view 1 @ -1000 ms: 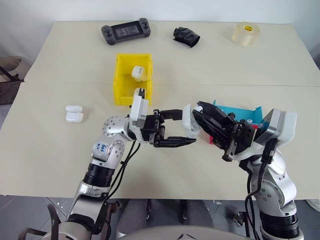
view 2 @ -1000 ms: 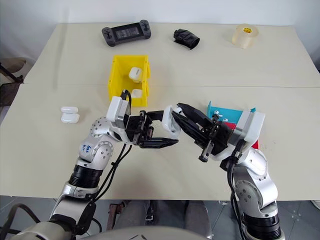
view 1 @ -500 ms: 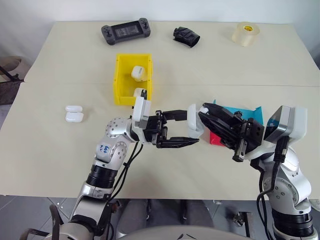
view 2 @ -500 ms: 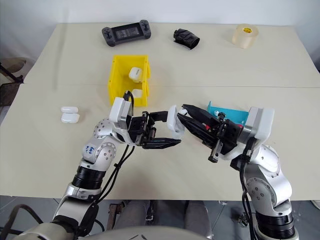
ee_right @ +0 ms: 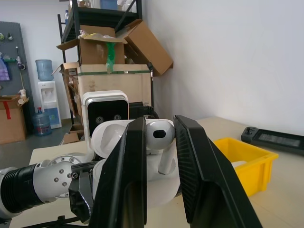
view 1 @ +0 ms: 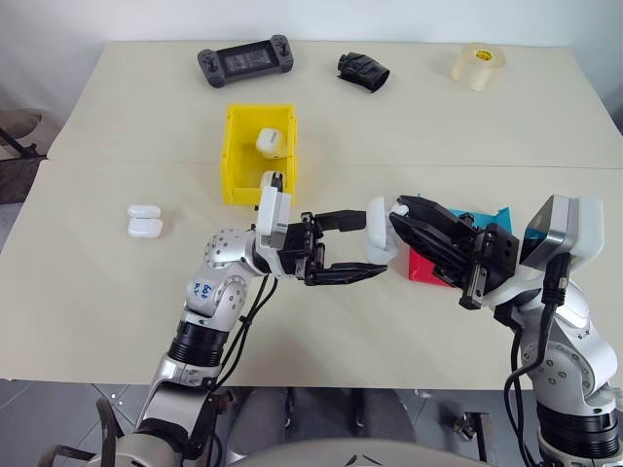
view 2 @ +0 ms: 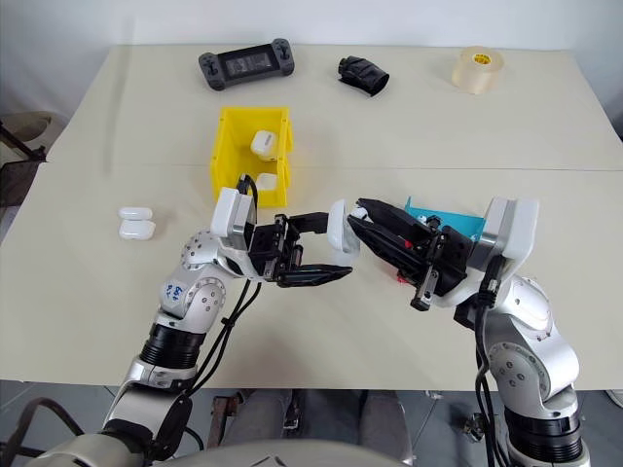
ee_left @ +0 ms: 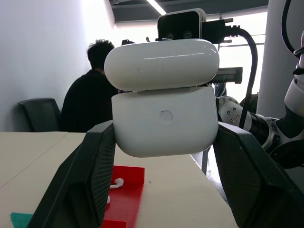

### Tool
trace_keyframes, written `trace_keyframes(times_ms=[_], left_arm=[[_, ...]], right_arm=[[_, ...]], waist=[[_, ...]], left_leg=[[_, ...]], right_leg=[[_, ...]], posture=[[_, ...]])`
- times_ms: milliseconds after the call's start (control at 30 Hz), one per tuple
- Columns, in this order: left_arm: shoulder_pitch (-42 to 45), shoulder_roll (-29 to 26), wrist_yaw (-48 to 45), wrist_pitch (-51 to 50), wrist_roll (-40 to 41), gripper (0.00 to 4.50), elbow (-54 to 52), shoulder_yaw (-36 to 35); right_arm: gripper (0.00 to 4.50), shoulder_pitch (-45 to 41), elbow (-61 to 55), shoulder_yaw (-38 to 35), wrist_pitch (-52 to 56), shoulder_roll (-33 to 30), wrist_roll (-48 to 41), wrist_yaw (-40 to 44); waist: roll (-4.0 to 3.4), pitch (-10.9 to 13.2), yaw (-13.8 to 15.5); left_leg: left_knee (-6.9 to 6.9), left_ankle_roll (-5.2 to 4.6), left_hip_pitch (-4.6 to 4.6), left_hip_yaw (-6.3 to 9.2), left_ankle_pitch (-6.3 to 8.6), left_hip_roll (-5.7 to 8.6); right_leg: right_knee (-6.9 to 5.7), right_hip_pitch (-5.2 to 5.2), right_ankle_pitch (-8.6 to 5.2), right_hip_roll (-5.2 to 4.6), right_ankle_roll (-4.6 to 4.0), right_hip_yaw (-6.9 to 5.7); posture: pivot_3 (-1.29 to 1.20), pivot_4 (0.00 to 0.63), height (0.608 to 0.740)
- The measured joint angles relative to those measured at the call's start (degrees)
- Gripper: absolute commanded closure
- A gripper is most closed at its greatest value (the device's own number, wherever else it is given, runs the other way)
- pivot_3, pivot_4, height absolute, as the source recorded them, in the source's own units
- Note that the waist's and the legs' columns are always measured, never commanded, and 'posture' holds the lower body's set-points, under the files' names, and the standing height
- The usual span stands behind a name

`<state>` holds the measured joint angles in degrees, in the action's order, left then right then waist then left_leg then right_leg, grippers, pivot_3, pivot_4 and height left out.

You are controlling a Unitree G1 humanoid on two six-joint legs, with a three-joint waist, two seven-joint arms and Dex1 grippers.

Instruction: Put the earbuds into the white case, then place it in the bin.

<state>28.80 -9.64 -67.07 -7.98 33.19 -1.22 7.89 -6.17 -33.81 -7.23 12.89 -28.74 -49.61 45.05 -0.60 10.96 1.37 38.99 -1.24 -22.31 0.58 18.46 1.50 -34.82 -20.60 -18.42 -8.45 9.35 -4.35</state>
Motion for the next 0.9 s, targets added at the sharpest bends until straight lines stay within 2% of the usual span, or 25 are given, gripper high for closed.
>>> trace_keyframes(times_ms=[567,900], left_arm=[[-0.6,0.9,-1.0,-0.2,1.9,1.75,-0.4,-0.6],[-0.6,2.1,-1.2,-0.6,2.3,1.75,-0.3,-0.5]], right_arm=[[4.01,-2.6,-0.8,1.0,2.1,0.7,0.2,-1.5],[4.01,0.1,-2.1,-0.1,2.5,-0.1,-1.3,-1.5]], waist=[[0.00,0.0,0.0],[0.00,0.0,0.0]], left_leg=[[0.00,0.00,-0.01,0.01,0.00,-0.01],[-0.01,0.00,-0.02,0.01,0.00,-0.02]], right_leg=[[0.03,0.00,0.00,0.00,0.00,-0.02],[0.07,0.02,0.00,0.01,0.00,-0.03]], posture=[[0.00,0.150,0.740],[0.00,0.150,0.740]])
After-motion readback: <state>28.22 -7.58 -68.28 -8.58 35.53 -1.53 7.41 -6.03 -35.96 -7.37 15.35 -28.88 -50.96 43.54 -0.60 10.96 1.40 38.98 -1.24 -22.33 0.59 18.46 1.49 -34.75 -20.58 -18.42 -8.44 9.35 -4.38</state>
